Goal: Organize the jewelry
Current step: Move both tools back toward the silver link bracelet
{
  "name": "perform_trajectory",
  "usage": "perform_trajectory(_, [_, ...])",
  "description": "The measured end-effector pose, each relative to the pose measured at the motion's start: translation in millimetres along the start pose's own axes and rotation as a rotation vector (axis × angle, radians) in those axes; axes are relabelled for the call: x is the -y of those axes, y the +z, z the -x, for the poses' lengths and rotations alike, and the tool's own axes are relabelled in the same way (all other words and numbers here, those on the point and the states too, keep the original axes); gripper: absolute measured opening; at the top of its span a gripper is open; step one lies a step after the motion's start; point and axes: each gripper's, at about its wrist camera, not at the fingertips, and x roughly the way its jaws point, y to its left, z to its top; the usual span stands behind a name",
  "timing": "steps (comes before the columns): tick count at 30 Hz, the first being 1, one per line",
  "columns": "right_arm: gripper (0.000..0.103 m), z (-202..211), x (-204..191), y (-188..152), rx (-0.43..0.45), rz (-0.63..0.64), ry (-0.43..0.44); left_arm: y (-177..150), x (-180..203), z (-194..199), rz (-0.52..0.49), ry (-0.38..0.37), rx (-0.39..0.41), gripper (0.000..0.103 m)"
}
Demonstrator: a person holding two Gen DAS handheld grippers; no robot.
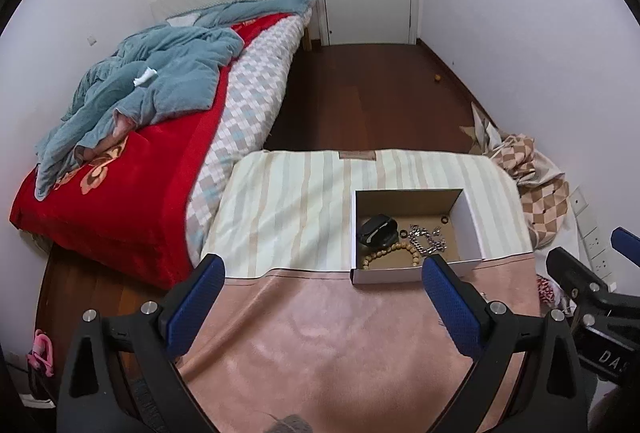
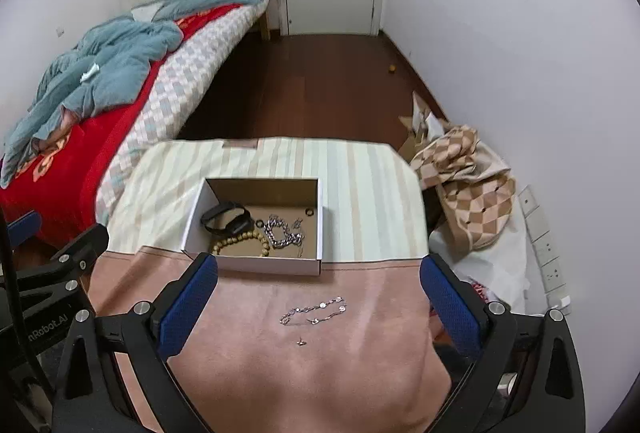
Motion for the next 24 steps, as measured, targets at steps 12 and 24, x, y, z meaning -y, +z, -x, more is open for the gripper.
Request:
perform_trajectory(12, [0.102,66.4,-0.3,-9.7,0.08,-0.002,-0.013,-13.7,-10.4,49.0,0.019,-0.017,0.05,0.101])
perform_trajectory(24, [0.102,23.6,32.7,-39.8,0.043,-0.106,0.014,-42.4,-10.9,-5.3,0.045,0.114,0.015,0.101])
